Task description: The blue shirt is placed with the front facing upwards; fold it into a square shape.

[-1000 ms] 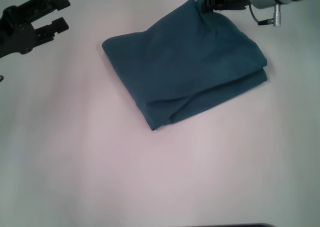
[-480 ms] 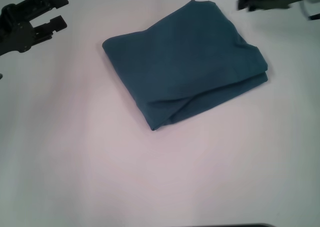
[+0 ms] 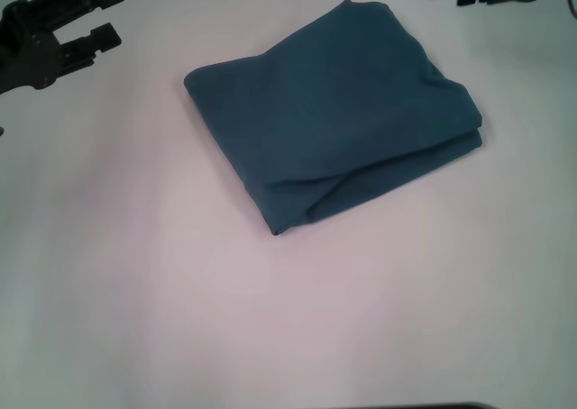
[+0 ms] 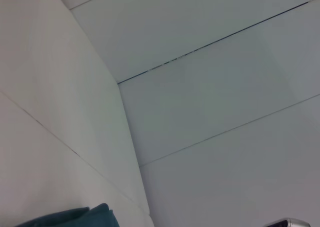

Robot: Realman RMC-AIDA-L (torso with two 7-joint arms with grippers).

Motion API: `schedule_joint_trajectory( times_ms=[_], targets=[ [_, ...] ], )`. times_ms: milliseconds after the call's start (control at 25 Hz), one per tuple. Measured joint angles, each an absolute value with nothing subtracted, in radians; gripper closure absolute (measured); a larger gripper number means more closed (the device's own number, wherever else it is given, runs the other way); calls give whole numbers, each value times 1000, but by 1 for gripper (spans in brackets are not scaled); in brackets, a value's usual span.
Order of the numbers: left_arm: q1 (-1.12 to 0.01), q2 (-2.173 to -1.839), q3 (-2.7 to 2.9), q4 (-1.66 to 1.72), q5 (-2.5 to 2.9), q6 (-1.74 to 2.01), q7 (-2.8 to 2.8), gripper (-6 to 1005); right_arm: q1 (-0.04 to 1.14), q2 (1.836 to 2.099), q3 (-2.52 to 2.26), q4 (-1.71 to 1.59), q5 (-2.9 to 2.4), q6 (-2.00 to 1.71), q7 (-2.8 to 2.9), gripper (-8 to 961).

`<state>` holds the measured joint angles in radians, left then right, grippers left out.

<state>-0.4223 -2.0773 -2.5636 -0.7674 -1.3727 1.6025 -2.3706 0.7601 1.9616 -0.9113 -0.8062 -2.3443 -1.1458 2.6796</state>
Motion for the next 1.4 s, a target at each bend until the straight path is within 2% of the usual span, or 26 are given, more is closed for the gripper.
schedule_joint_trajectory(
  times_ms=[240, 480, 520, 720, 800, 1000, 1400],
  targets=[
    [-423, -2041, -2480, -769, -1309, 1629, -2477, 239, 711, 1963, -844, -834, -2281, -1299, 2402, 412],
    [-424, -2041, -2433, -767, -1290, 1641, -2518, 245, 479, 2023, -700, -916, -1966, -1526, 1798, 404],
    [-426, -2041, -2417, -768, -1284, 1640, -2529, 246, 439, 2033, -693, -925, -1935, -1555, 1734, 377],
    [-452, -2066, -2362, -776, -1216, 1593, -2605, 251, 284, 2061, -620, -912, -1834, -1704, 1428, 244],
    [-466, -2086, -2360, -776, -1198, 1566, -2625, 253, 247, 2074, -560, -894, -1805, -1752, 1355, 26],
    [-522, -2135, -2336, -758, -1104, 1467, -2690, 258, 222, 2084, -497, -868, -1802, -1810, 1302, 28],
    [-563, -2161, -2280, -702, -1008, 1351, -2784, 269, 239, 2085, -495, -856, -1817, -1802, 1299, 32]
  ],
)
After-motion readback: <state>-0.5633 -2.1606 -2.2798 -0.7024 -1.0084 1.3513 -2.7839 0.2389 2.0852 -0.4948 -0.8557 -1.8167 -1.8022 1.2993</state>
